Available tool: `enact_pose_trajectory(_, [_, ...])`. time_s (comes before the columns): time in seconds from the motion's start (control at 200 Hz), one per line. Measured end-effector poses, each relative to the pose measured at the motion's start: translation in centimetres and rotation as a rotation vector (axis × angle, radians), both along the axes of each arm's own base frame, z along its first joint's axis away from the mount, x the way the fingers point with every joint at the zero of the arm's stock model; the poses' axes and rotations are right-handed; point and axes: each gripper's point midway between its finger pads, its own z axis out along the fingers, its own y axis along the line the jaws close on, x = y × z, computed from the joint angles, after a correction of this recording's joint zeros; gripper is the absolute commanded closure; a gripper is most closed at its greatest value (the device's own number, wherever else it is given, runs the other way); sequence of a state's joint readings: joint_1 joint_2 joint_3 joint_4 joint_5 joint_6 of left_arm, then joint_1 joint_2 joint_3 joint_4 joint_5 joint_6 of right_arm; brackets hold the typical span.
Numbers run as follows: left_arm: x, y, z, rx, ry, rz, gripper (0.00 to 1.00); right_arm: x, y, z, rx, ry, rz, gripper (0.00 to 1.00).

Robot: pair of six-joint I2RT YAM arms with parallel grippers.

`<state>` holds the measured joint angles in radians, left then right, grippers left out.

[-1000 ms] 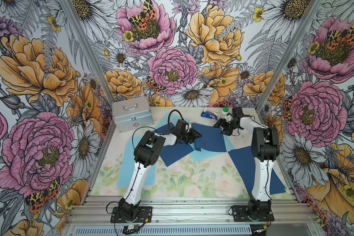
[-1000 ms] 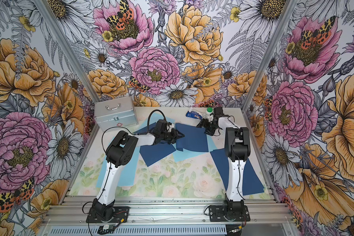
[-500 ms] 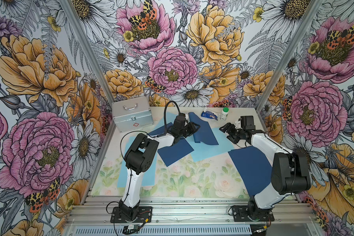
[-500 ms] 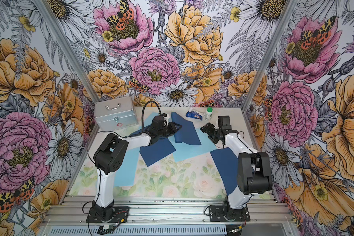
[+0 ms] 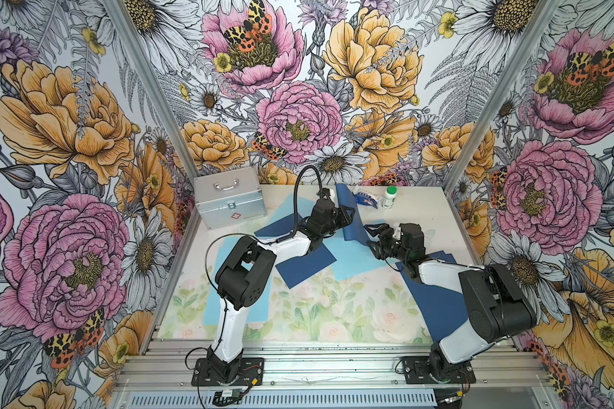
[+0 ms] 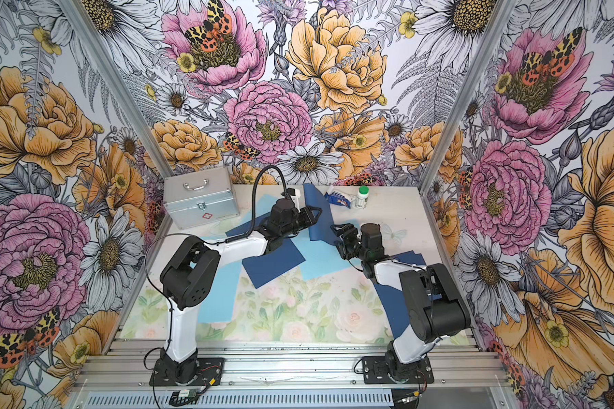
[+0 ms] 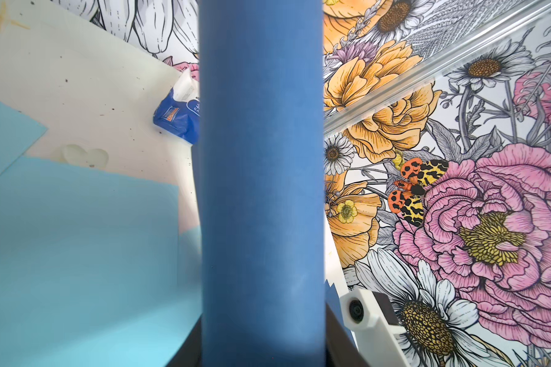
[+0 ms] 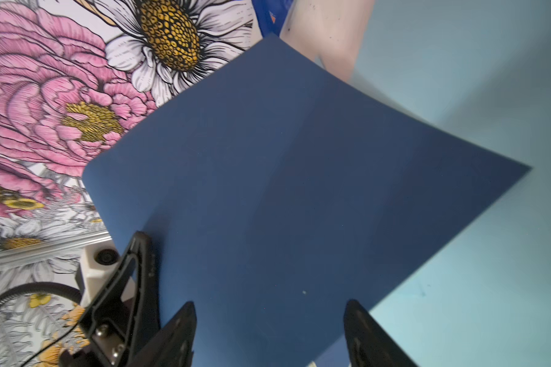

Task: Sort the scattered colored papers by color
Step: Pick up the colored paper.

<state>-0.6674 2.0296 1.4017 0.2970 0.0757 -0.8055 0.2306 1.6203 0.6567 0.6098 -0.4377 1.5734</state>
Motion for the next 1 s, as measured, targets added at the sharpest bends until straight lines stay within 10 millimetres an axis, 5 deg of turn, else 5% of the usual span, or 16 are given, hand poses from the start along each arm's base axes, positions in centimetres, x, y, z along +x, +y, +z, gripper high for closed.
enact_pose_trajectory(0.465, [0.2,0.8,2.0,0.071,-0.099,0.119,0.62,-1.6,2.4,0.7,0.242,0.012,-0.062,0.31])
enact_pose_trajectory(0.811, [-1.0,1.4,2.5,0.082,-0.116,0.152,0.63,-0.6,2.4,0.6,0.360,-0.013,-0.158,0.59])
enact_pose_trajectory(1.001, [-1.4,2.3,2.9,0.079,-0.126,0.179,0.63,-0.3,1.5,1.1,0.368,-0.040,-0.212,0.64])
